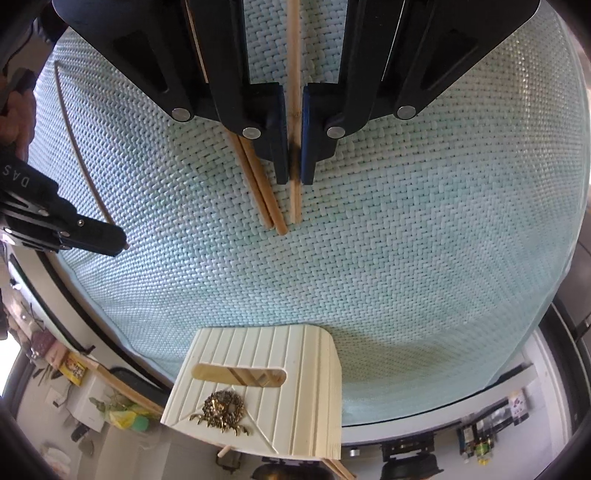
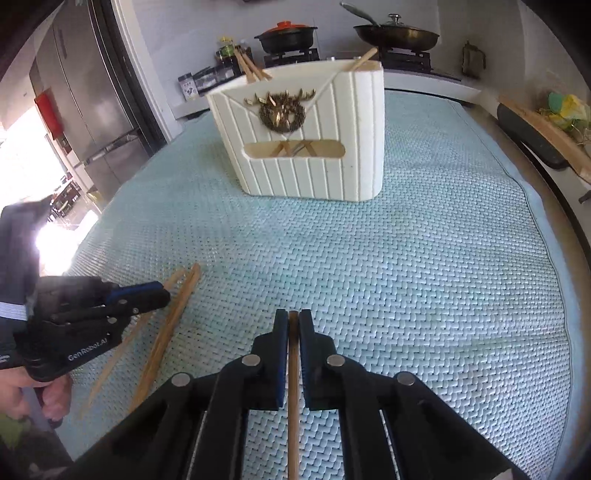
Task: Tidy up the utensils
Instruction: 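Grasp a chopstick with the left tool while the right tool grasps another, then lift both chopsticks and carry them over the caddy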
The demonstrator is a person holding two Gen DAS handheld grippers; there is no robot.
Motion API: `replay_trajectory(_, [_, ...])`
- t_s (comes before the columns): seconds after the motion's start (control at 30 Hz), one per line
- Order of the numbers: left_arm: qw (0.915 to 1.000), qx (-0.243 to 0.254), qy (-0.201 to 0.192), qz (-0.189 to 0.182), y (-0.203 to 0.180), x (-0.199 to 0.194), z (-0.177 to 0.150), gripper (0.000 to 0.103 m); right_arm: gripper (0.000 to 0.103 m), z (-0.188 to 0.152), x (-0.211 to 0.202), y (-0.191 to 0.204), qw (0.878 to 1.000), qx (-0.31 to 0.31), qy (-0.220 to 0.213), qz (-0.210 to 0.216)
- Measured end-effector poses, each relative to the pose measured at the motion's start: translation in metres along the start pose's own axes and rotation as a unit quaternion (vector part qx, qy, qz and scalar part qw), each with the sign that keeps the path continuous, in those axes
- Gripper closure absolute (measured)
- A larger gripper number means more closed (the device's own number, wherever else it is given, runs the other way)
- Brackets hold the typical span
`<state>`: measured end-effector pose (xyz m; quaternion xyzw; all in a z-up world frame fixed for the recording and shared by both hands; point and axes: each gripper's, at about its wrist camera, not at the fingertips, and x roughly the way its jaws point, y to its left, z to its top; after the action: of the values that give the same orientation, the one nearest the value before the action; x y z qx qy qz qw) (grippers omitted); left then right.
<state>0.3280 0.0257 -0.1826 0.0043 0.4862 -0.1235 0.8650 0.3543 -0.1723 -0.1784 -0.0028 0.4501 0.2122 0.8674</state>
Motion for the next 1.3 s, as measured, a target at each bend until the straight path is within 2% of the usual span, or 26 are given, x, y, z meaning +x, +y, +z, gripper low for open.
replay_trajectory(0.2, [0.9978,-0.001,-0.064,-0.016,0.008,-0.059,0.014,0.099,0.097,0.019,-0.064,0.011,0.997,-0.017,-0.066,0.020])
replay_trajectory(0.43, [0.9887,-0.002,-0.144,-0.042,0.016,-0.140,0.028,0.099,0.097,0.031,-0.138,0.028,0.987,-0.047,-0.147,0.035])
replay_trajectory(0.63, [0.9801,-0.010,-0.190,-0.057,0.014,-0.173,0.038,0.099,0.097,0.041,-0.176,0.038,0.976,-0.057,-0.206,0.030])
replay_trajectory(0.93, [0.9736,-0.020,-0.215,-0.075,0.017,-0.191,0.051,0.099,0.097,0.064,-0.198,0.046,0.965,-0.072,-0.252,0.013])
replay_trajectory(1.3, [0.9684,-0.013,-0.233,-0.087,0.017,-0.209,0.078,0.099,0.098,0.080,-0.218,0.048,0.962,-0.085,-0.261,0.006])
